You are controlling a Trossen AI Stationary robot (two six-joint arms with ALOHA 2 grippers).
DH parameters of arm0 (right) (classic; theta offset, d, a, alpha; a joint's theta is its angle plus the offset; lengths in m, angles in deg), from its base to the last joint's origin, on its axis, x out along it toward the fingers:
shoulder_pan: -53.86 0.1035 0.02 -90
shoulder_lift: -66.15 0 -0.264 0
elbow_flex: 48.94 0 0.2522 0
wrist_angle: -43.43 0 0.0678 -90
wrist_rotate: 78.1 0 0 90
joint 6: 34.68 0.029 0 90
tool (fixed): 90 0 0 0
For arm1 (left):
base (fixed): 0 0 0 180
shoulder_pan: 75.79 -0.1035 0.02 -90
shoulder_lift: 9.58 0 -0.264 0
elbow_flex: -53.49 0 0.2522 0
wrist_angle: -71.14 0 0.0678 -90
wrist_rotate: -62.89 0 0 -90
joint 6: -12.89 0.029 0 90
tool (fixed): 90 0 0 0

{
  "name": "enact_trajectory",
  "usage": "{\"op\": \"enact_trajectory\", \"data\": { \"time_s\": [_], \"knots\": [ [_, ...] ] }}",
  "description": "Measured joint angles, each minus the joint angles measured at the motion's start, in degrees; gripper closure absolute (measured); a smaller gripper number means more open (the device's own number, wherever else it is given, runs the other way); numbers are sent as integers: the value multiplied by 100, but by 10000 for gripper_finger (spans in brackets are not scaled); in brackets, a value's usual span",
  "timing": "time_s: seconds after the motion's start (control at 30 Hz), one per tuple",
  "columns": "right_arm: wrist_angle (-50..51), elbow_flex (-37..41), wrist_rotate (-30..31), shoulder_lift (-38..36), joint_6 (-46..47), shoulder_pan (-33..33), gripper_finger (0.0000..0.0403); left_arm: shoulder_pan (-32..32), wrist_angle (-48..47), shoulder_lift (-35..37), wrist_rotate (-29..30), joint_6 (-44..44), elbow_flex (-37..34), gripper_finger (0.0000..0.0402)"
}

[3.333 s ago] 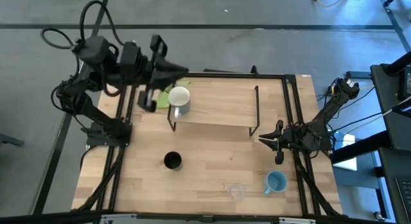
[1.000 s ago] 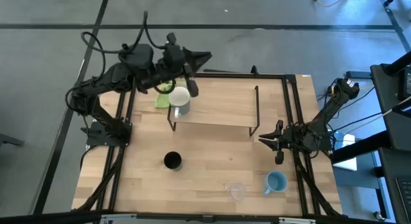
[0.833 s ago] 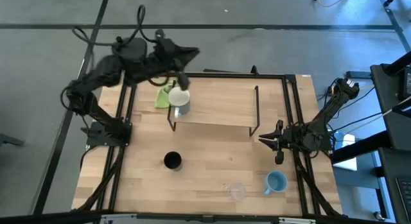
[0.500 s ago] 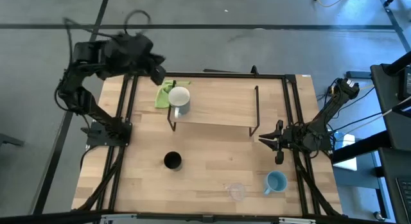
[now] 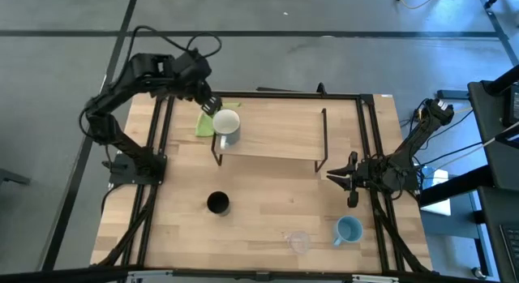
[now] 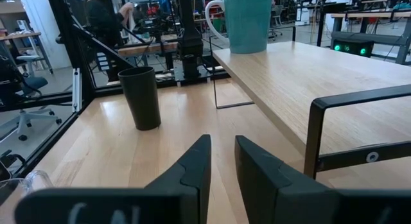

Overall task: Stack small to large cups/mugs on shelf
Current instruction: Adjust the blue mug

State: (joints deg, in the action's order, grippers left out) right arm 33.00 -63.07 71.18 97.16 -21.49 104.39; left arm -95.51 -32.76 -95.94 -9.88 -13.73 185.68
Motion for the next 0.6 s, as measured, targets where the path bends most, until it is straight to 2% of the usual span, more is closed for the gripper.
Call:
{"op": "enact_trajectory", "data": {
  "time_s": [0.27, 0.6],
  "knots": [
    [1, 0, 0, 0, -9, 0, 331, -261, 19, -5, -914, -170, -248, 370],
    [1, 2, 2, -2, -1, 0, 331, -390, 13, -7, -921, 196, -655, 370]
  ]
}}
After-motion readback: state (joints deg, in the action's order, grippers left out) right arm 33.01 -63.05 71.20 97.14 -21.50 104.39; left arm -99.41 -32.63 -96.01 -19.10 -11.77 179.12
